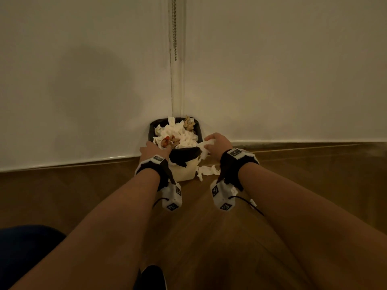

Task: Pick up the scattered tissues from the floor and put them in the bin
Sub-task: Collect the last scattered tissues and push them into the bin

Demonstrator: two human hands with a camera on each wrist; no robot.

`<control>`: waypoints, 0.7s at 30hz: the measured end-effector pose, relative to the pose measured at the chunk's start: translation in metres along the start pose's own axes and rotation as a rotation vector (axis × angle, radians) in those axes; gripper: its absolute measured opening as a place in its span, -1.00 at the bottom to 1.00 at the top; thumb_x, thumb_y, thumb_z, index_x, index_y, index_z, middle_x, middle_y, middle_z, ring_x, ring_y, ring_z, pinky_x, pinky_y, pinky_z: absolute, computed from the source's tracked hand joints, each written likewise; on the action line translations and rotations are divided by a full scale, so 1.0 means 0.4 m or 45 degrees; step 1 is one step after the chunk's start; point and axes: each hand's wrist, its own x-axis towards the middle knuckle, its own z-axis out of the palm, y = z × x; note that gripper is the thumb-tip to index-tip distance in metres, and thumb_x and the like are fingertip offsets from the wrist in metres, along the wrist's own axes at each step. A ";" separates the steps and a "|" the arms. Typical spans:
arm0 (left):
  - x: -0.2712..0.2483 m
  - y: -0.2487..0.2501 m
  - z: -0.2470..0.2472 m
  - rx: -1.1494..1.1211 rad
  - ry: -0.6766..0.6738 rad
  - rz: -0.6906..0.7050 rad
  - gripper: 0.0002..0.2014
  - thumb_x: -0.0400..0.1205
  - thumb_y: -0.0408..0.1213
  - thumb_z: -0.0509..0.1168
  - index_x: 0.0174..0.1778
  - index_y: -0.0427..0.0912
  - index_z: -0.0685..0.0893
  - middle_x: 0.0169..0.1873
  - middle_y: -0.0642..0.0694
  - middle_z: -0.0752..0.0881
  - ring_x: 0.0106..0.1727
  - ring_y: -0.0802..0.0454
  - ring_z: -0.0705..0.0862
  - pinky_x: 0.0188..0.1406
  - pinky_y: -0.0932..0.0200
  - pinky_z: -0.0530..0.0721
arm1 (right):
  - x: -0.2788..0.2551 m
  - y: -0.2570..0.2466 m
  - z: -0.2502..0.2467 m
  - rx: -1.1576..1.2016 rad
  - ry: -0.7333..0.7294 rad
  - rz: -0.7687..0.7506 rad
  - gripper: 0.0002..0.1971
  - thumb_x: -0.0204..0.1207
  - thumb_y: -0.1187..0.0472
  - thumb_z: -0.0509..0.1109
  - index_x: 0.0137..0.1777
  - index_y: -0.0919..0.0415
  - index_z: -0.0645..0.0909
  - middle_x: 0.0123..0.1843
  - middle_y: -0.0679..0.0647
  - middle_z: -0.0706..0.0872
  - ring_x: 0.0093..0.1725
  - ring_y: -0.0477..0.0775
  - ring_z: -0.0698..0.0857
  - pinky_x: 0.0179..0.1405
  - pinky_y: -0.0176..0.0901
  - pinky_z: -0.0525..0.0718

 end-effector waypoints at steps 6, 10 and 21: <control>0.080 0.017 0.008 0.382 -0.114 0.160 -0.48 0.55 0.06 0.31 0.27 -0.27 0.54 0.22 -0.30 0.58 0.18 -0.23 0.59 0.02 0.02 0.59 | 0.069 -0.023 0.038 -0.046 -0.019 -0.088 -0.69 0.52 0.23 0.42 0.25 0.19 0.59 0.32 0.17 0.60 0.31 0.15 0.55 0.09 -0.24 0.47; 0.101 0.057 -0.014 0.460 -0.140 0.260 -0.64 0.66 -0.13 0.26 0.27 -0.31 0.58 0.24 -0.28 0.64 0.22 -0.21 0.63 0.09 0.07 0.58 | 0.113 -0.025 0.051 -0.079 -0.006 -0.093 -0.68 0.48 0.20 0.48 0.22 0.17 0.61 0.33 0.12 0.61 0.32 0.11 0.56 0.08 -0.29 0.48; 0.179 0.166 -0.133 0.352 -0.150 0.301 -0.62 0.61 -0.10 0.29 0.24 -0.28 0.54 -0.21 -0.17 0.55 -0.13 -0.12 0.53 -0.16 0.08 0.49 | 0.212 -0.037 0.061 0.099 -0.038 -0.007 -0.80 0.42 0.25 0.53 0.03 0.17 0.70 0.19 0.15 0.68 0.09 0.19 0.71 -0.01 -0.01 0.76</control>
